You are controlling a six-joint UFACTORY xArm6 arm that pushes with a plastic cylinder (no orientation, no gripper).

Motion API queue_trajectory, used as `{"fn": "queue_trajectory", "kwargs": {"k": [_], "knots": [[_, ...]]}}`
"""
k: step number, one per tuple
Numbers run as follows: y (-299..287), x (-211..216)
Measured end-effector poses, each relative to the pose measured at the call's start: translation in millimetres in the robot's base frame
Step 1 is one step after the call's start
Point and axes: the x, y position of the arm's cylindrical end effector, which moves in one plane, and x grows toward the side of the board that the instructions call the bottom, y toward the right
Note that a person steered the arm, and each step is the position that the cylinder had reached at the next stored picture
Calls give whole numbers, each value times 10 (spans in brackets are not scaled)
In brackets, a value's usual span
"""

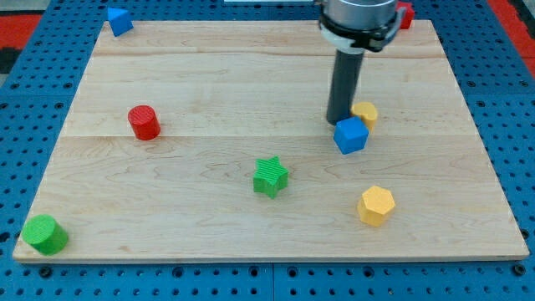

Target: Move the blue cube towards the yellow hexagon

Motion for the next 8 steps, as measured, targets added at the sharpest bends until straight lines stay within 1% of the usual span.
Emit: {"fn": "queue_trajectory", "kwargs": {"k": [1, 2, 3, 4, 5, 6, 7, 8], "knots": [[210, 21], [196, -52], [-57, -41], [23, 272], [470, 543], [725, 847], [910, 1040], [910, 825]]}}
